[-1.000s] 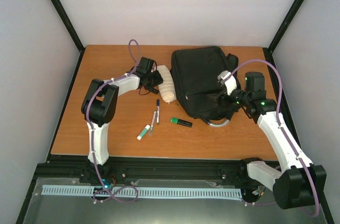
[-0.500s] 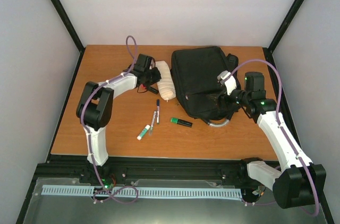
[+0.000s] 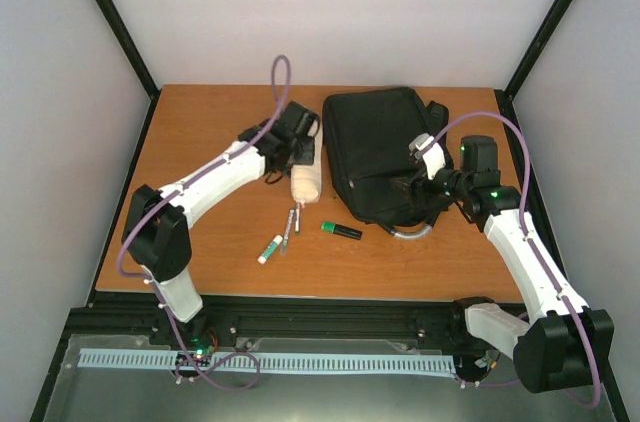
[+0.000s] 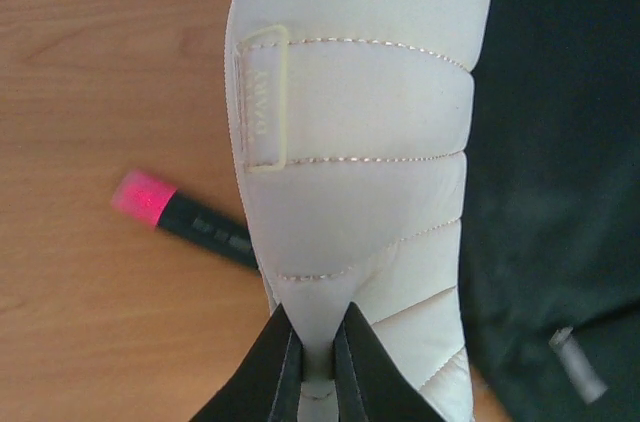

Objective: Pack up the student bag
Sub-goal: Pick up the stationery from the center of the board, then place the stationery at the center of the board.

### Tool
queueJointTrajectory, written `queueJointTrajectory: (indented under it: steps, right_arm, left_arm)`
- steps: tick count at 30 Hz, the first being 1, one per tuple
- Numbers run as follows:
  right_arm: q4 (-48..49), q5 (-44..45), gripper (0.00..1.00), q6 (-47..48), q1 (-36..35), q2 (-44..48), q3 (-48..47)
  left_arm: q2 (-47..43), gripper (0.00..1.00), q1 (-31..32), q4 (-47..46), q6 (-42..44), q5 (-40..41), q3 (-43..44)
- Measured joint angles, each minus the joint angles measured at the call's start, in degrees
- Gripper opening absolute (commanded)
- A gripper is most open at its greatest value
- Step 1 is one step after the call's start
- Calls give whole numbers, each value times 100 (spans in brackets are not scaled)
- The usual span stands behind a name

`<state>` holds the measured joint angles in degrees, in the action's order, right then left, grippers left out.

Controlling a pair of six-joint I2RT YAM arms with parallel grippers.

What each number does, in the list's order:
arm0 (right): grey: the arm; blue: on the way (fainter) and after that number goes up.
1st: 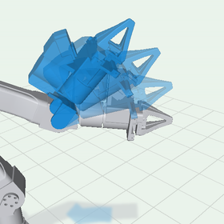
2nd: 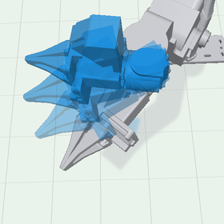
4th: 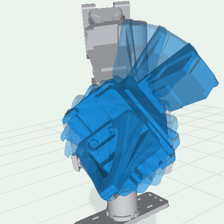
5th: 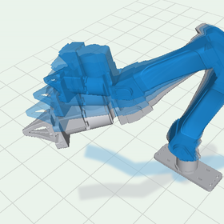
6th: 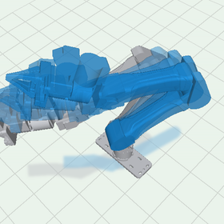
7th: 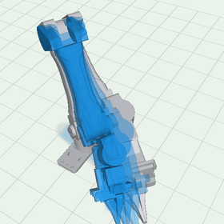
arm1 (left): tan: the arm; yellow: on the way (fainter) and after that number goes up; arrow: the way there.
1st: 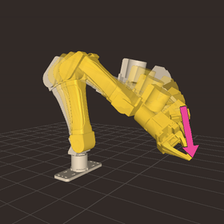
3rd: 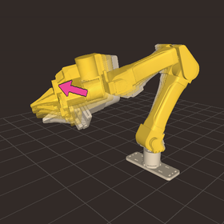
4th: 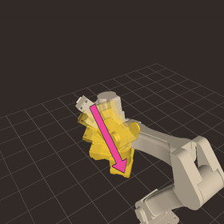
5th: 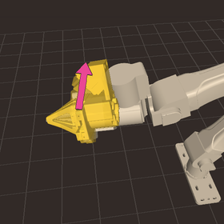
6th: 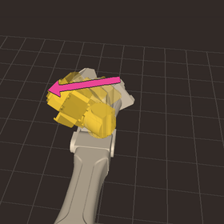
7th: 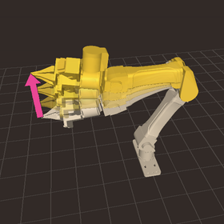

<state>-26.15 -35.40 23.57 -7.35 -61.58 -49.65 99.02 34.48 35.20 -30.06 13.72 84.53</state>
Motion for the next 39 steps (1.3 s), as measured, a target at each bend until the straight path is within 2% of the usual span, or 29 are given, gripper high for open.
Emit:
queueJointTrajectory:
  steps: [5, 8, 19, 27, 28, 29, 30, 32, 34, 39]
  right_arm:
    - [0, 125, 77, -2, 0, 0, 0]
    - [2, 273, 77, -11, 2, -2, 0]
    - [33, 881, 77, -157, 72, -199, 0]
    - [52, 1021, 77, -203, 111, -273, 0]
    - [57, 1021, 77, -205, 122, -275, 0]
    - [61, 1021, 77, -208, 129, -280, 0]
    - [68, 1021, 77, -210, 133, -289, 0]
    - [70, 1016, 77, -214, 133, -304, 0]
    - [70, 1014, 77, -216, 133, -317, 0]
    - [68, 1003, 77, -216, 136, -328, -2]
  left_arm:
    - [2, 1, 798, 986, 468, 1045, 2]
    - [-17, 1, 1294, 1211, 623, 1532, -120]
    - [-111, 1, 2824, 2081, 627, 2319, -588]
    - [1067, 1, 3630, 2712, 160, 2881, -514]
    - [1145, 6, 3672, 2767, 109, 2953, -498]
    - [1176, 18, 3705, 2789, 68, 2983, -492]
    - [1176, 34, 3727, 2793, 26, 2997, -481]
    - [1158, 51, 3740, 2780, 15, 2914, -463]
    - [1130, 60, 3738, 2747, 2, 2730, -468]
    - [605, 73, 3735, 2500, -24, 2118, -785]
